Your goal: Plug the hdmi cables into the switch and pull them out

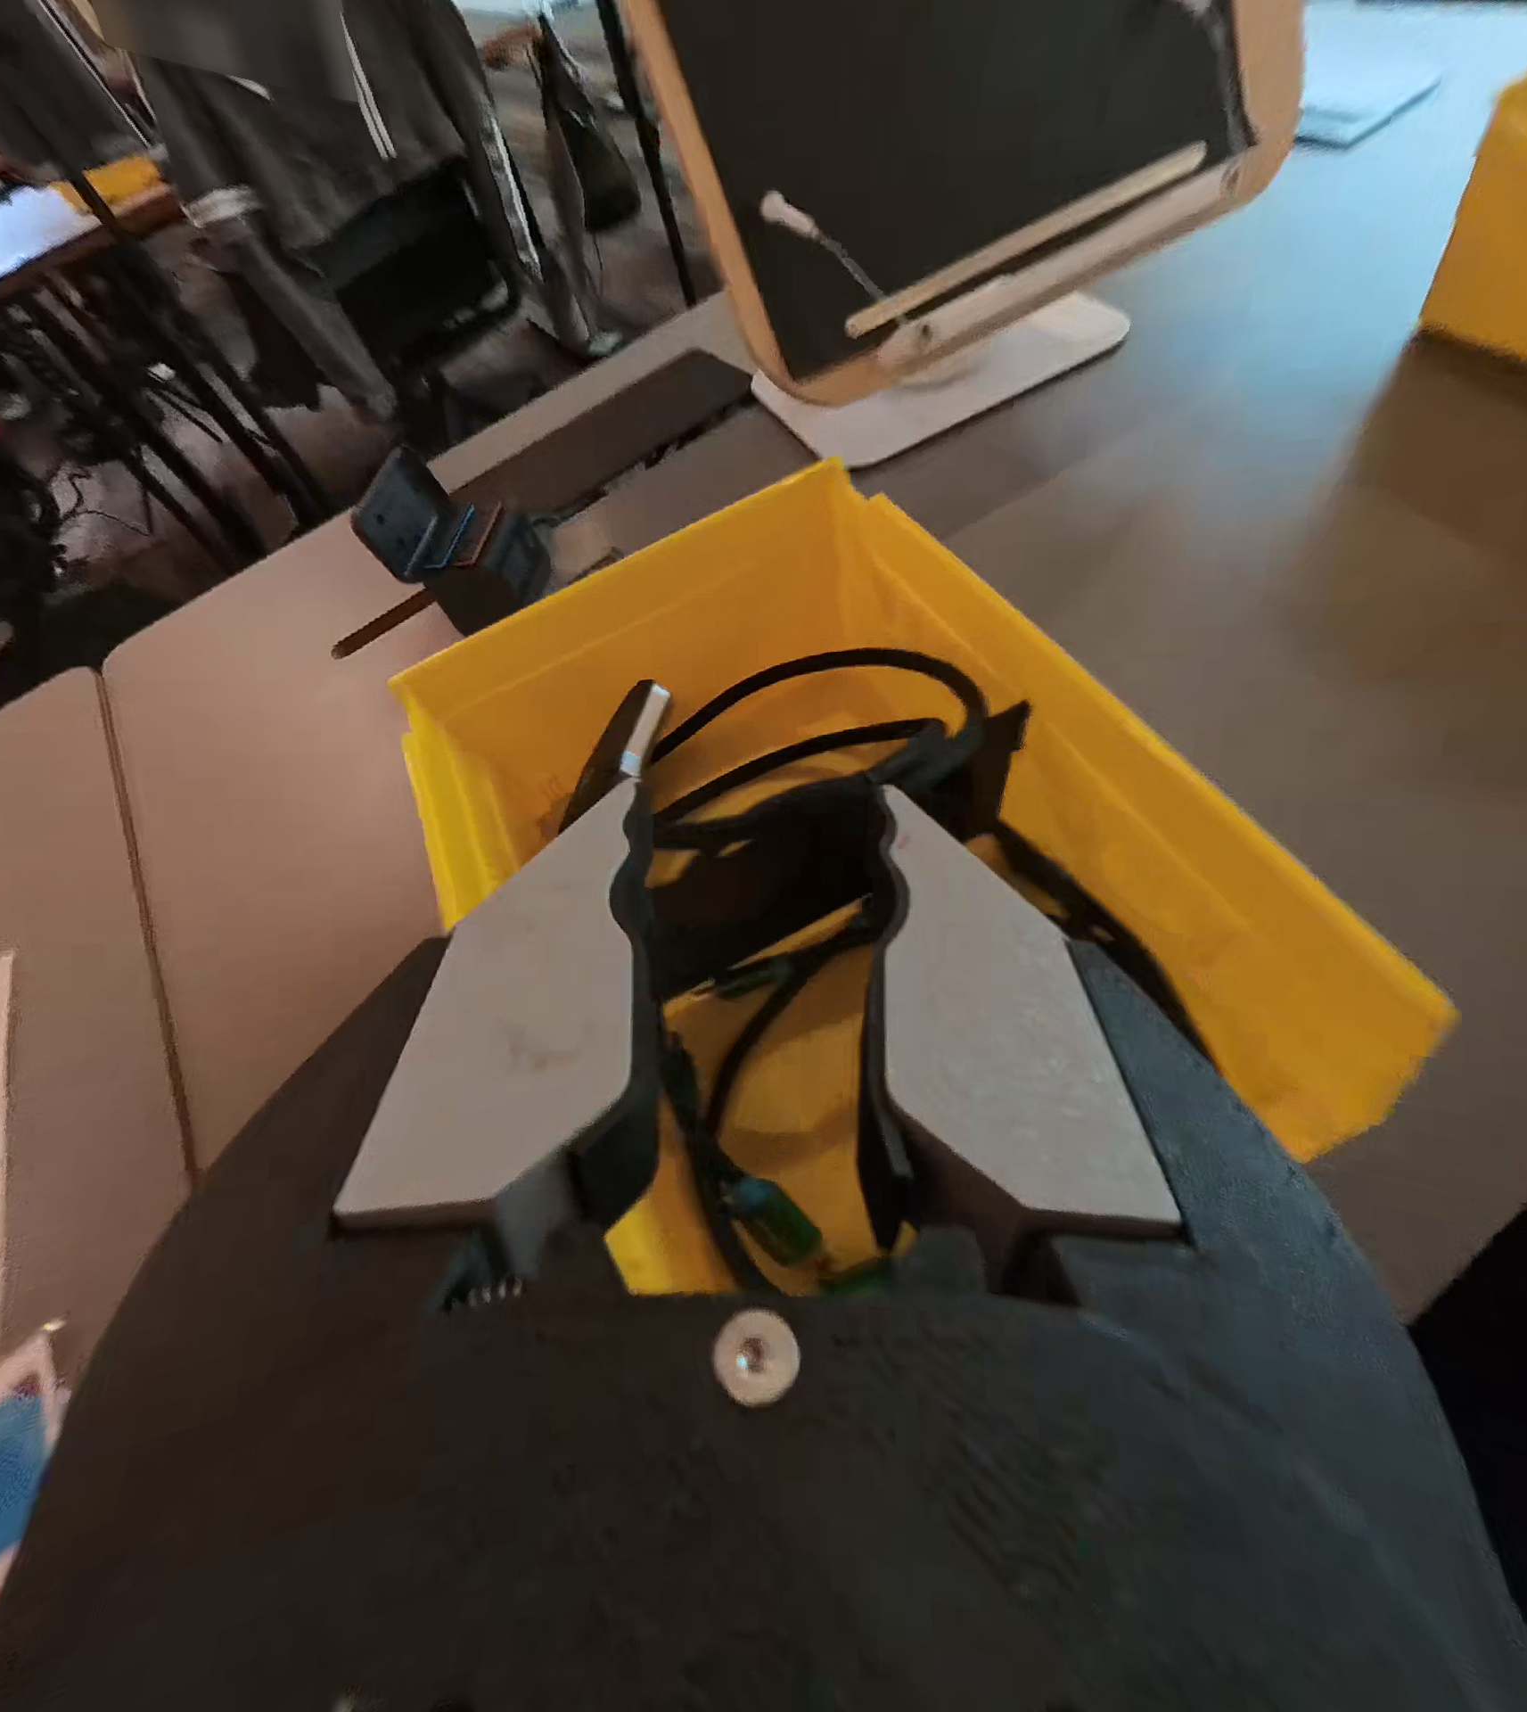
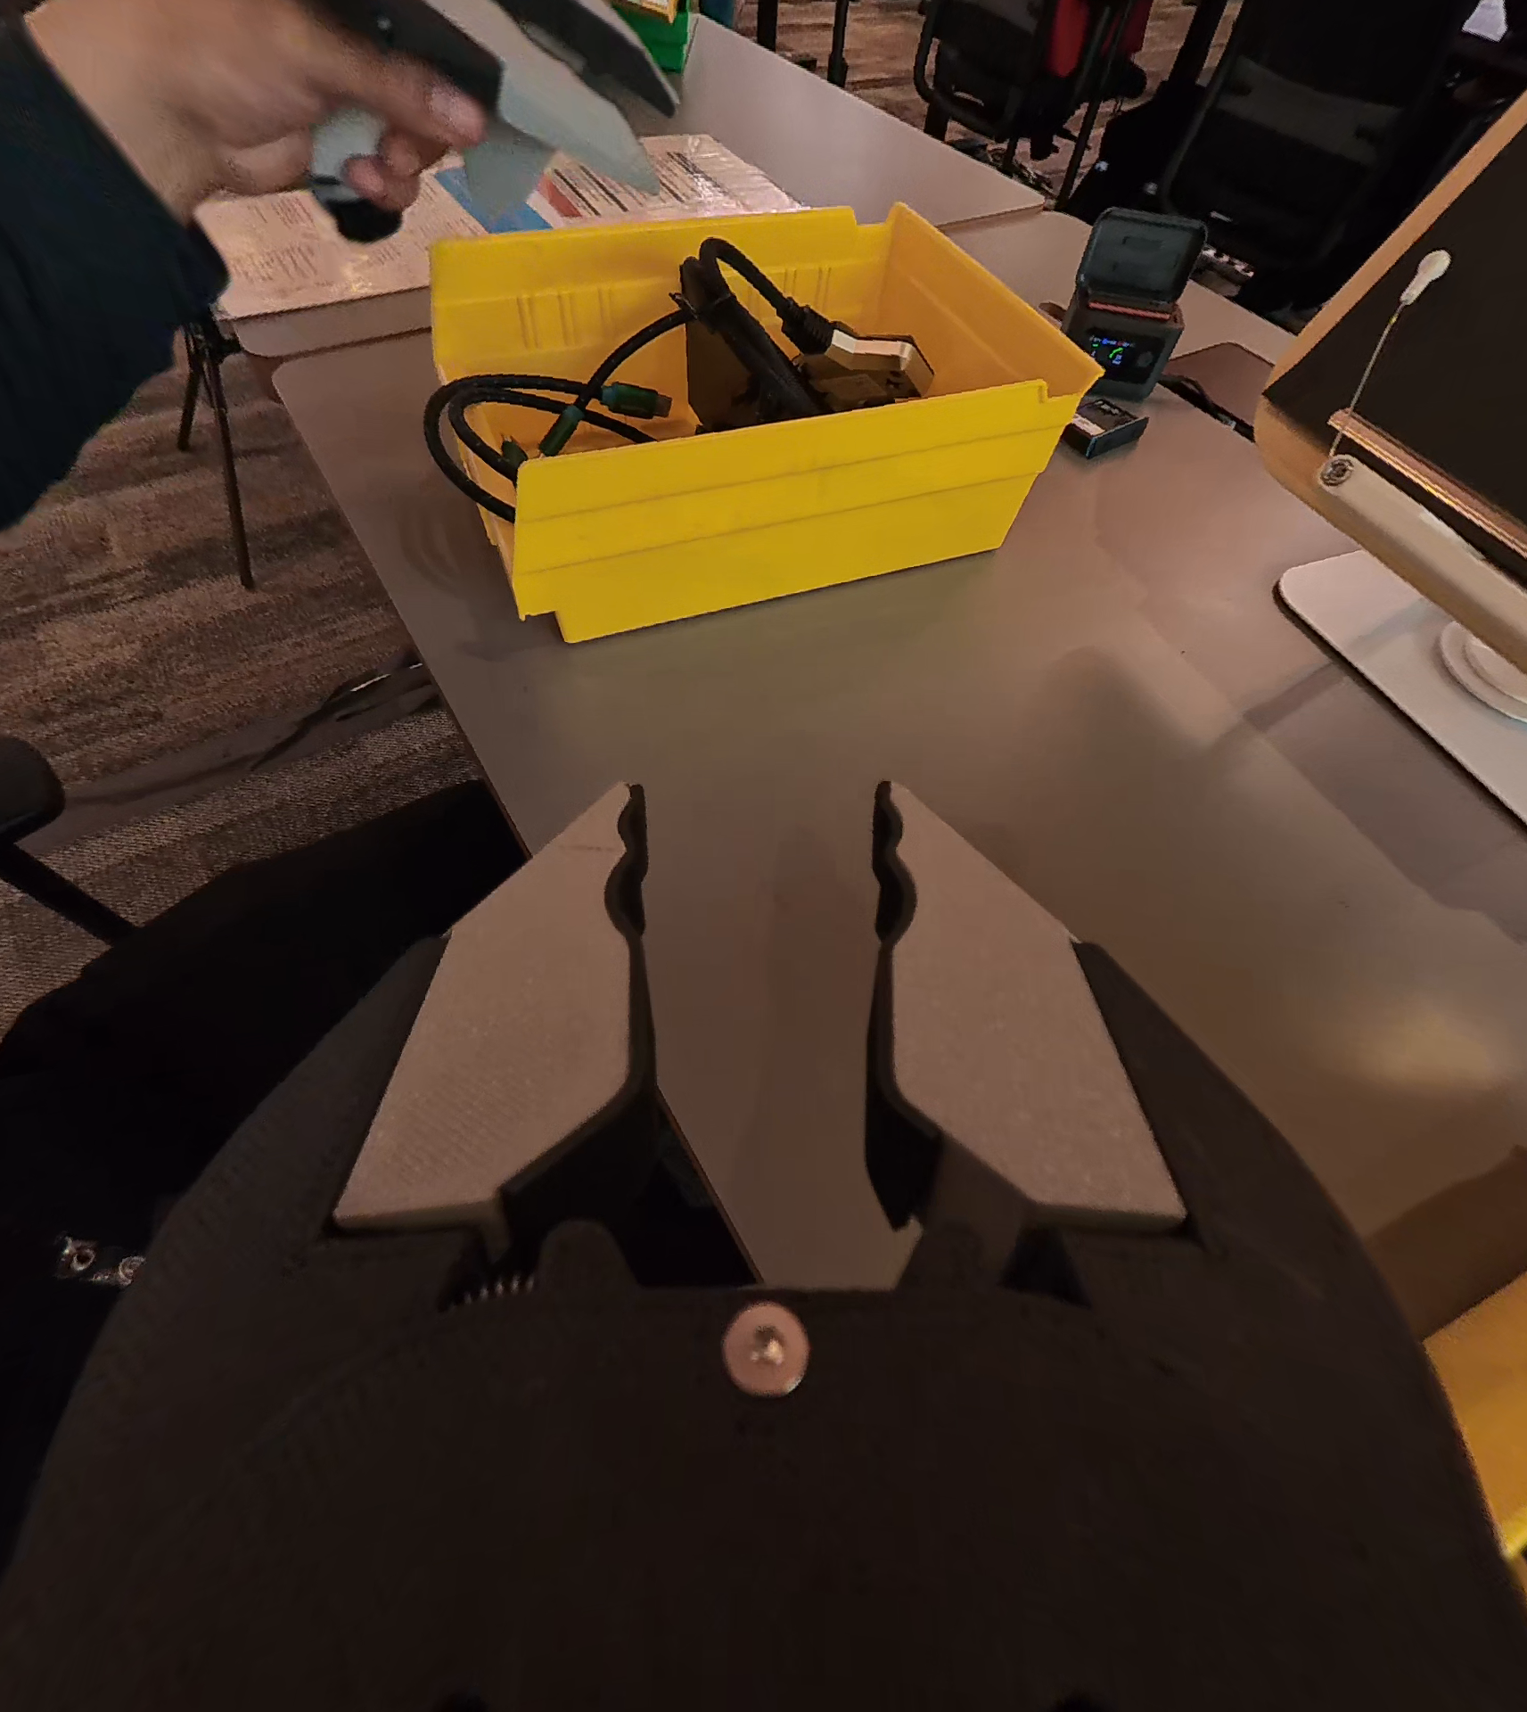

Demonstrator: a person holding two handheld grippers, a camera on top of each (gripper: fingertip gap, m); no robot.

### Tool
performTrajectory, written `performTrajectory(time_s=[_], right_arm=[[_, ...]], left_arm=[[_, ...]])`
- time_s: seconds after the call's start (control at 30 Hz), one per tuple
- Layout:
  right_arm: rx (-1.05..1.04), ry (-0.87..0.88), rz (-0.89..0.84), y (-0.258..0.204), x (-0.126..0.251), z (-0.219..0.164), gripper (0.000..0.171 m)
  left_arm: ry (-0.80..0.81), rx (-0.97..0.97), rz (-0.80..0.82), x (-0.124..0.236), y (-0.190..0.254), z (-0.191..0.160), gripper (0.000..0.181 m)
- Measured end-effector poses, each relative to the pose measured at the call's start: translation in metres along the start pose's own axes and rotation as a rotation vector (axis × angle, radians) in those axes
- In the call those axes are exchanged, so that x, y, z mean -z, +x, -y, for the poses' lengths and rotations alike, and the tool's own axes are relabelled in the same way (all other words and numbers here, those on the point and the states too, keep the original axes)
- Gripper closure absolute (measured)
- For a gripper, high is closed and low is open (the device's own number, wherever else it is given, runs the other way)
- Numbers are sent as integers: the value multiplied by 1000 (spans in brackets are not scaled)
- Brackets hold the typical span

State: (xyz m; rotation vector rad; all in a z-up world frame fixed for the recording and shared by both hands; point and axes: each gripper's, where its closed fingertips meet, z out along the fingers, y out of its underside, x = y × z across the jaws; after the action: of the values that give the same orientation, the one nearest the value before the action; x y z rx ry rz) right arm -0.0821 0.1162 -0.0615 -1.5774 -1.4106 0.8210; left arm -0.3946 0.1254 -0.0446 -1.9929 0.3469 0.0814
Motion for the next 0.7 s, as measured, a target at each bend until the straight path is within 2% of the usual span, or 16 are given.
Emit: performTrajectory(time_s=[0.07, 0.2, 0.33, 0.4, 0.47, 0.5, 0.57, 0.6, 0.7], right_arm=[[-1, -1, -5, 3, 3, -1, 124], [-8, -7, -7, 10, 8, -4, 124], [-18, -8, -9, 18, 10, -6, 124], [-22, -13, -8, 20, 9, -7, 124], [-20, -21, -10, 21, 10, -9, 124], [-16, -20, -11, 20, 12, -9, 124], [-7, -13, -14, 19, 16, -7, 124], [-5, -7, -16, 19, 19, -6, 124], [-6, 16, -22, 18, 28, -2, 124]], left_arm=[[-57, -20, -58, -15, -10, -3, 136], [-181, -100, -273, -29, 1, -19, 129], [-246, -212, -282, -42, -5, -25, 133], [-279, -196, -361, -46, 1, -25, 141], [-314, -174, -453, -43, 10, -25, 165], [-335, -180, -473, -41, 13, -27, 168], [-369, -207, -463, -41, 13, -32, 165], [-389, -227, -438, -41, 10, -33, 150], [-417, -272, -435, -38, 12, -32, 146]])
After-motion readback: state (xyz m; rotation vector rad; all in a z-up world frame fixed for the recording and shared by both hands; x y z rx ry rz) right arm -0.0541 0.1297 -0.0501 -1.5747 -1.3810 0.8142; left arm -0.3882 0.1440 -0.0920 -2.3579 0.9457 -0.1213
